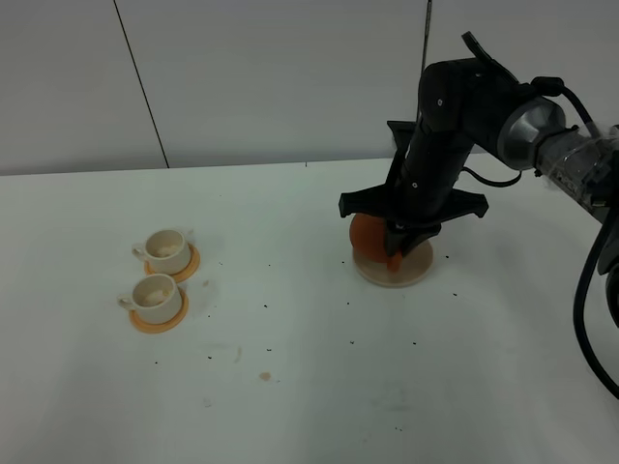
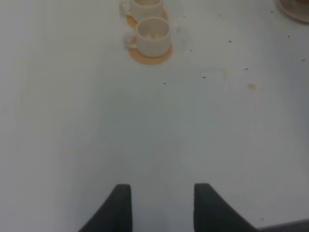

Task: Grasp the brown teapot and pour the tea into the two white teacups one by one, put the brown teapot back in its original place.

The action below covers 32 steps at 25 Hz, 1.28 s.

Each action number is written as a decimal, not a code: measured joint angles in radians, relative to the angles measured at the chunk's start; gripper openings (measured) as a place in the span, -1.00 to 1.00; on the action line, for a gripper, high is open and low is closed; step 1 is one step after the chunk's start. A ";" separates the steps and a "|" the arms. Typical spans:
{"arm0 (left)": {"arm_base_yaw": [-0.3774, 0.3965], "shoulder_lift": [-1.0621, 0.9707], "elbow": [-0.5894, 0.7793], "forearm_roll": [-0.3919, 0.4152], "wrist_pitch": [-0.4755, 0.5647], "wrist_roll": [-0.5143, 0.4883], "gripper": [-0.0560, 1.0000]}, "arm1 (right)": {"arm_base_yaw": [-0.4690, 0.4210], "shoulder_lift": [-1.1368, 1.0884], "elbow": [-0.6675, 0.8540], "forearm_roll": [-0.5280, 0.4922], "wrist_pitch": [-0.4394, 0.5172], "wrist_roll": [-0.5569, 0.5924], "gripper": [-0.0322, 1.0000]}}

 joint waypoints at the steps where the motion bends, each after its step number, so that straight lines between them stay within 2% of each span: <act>1: 0.000 0.000 0.000 0.000 0.000 0.000 -0.19 | 0.000 0.000 0.000 0.000 0.000 -0.001 -0.76; 6: 0.000 0.000 0.000 0.000 0.000 0.000 -0.19 | 0.000 0.000 0.000 0.001 0.000 -0.011 -0.76; 10: 0.000 0.000 0.000 0.000 0.000 0.000 -0.19 | 0.002 0.000 0.000 0.000 0.000 -0.077 -0.76; 16: 0.000 0.000 0.000 0.000 0.000 0.000 -0.19 | 0.015 -0.016 0.000 -0.002 0.002 -0.268 -0.76; 19: 0.000 0.000 0.000 0.000 0.000 0.000 -0.19 | 0.019 -0.037 -0.001 0.022 0.002 -0.446 -0.76; 22: 0.000 0.000 0.000 0.000 0.000 0.000 -0.19 | 0.023 -0.056 -0.002 0.092 0.002 -0.666 -0.76; 24: 0.000 0.000 0.000 0.000 0.000 0.001 -0.19 | 0.028 -0.065 -0.002 0.143 0.002 -0.764 -0.76; 27: 0.000 0.000 0.000 0.000 0.000 0.002 -0.19 | 0.033 -0.067 -0.005 0.198 0.003 -0.839 -0.76; 32: 0.000 0.000 0.000 0.000 0.000 0.002 -0.19 | 0.033 -0.067 -0.006 0.203 0.004 -0.900 -0.76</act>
